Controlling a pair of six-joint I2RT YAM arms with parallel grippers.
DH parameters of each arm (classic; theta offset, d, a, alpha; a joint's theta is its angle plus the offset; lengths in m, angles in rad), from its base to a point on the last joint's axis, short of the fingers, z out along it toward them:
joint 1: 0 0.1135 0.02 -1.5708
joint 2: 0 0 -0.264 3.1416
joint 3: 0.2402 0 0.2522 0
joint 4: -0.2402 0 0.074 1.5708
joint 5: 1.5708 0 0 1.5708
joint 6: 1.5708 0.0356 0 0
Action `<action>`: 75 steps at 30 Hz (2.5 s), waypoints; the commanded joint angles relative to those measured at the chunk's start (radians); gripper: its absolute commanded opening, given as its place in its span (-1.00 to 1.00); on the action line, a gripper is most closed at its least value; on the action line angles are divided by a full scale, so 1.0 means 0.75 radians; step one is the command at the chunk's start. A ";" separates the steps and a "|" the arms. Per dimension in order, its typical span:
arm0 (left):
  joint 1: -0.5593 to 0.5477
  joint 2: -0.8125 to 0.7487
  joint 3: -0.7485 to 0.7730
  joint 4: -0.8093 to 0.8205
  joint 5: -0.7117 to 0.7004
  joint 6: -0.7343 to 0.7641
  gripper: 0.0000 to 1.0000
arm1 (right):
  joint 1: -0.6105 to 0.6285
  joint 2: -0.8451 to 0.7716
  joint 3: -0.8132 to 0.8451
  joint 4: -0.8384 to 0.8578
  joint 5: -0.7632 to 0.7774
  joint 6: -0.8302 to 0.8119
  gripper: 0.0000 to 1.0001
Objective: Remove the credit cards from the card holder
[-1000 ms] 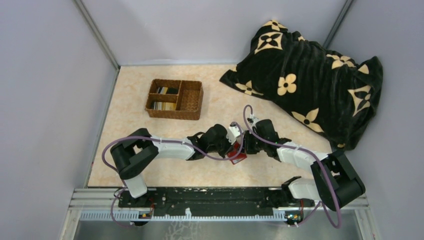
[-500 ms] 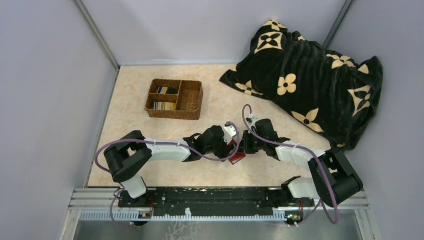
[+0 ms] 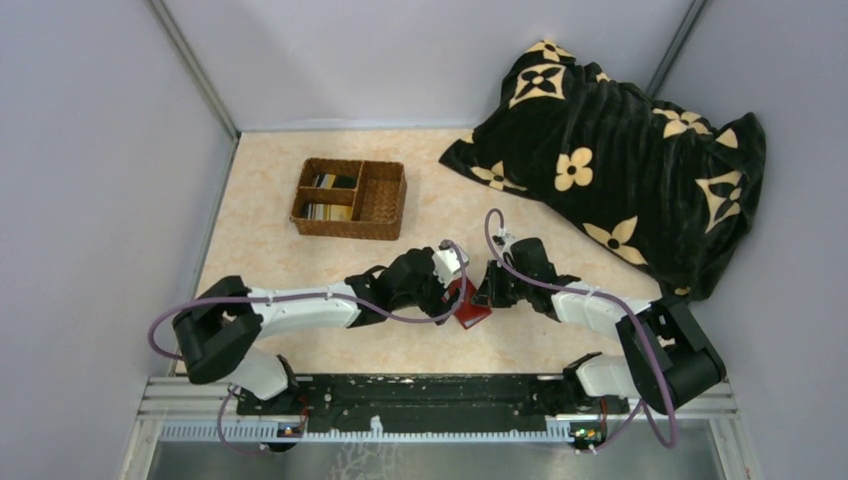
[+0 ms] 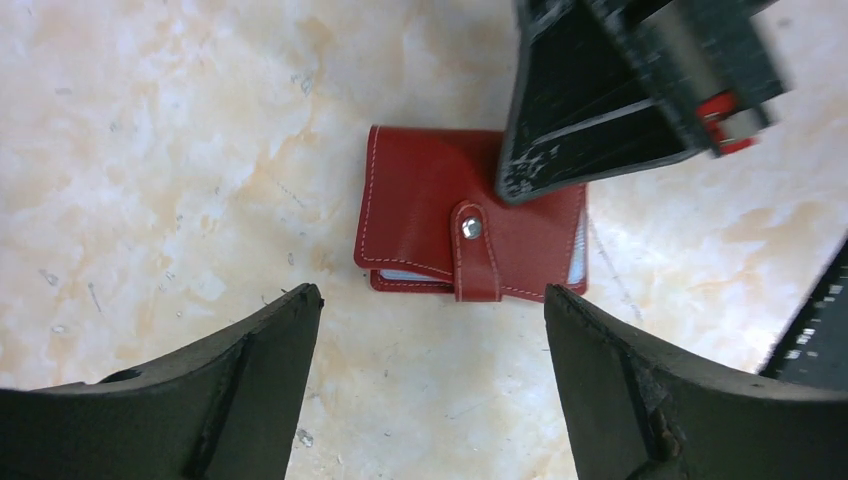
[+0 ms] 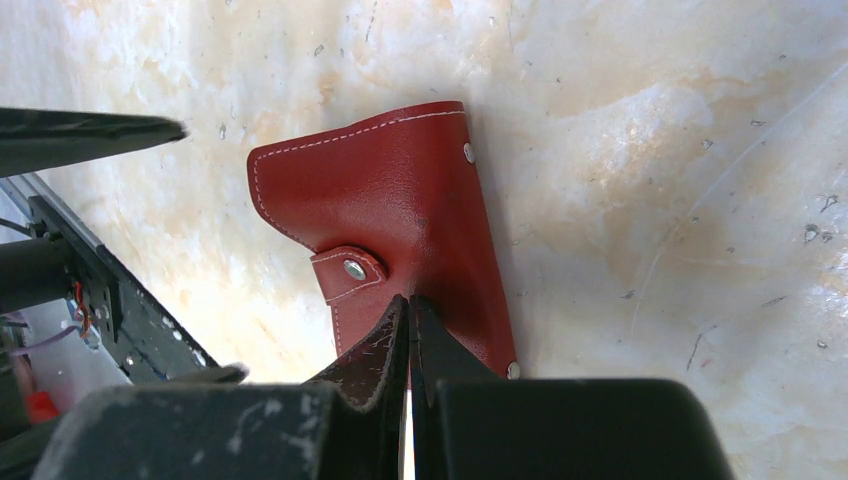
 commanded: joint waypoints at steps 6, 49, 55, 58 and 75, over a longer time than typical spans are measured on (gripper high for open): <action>-0.008 -0.090 0.047 0.034 0.290 0.043 0.71 | -0.028 0.030 0.025 -0.026 0.069 -0.023 -1.00; -0.003 0.320 0.236 -0.207 0.044 -0.054 0.18 | -0.028 0.019 0.006 -0.030 0.084 -0.037 -1.00; -0.001 0.266 0.236 -0.174 0.039 -0.046 0.16 | -0.028 0.009 -0.009 -0.006 0.068 -0.032 -1.00; 0.004 0.305 0.266 -0.216 0.022 -0.034 0.17 | -0.028 -0.004 -0.007 -0.013 0.071 -0.034 -1.00; 0.049 0.372 0.272 -0.158 0.055 0.007 0.23 | -0.027 -0.027 -0.010 -0.029 0.085 -0.046 -1.00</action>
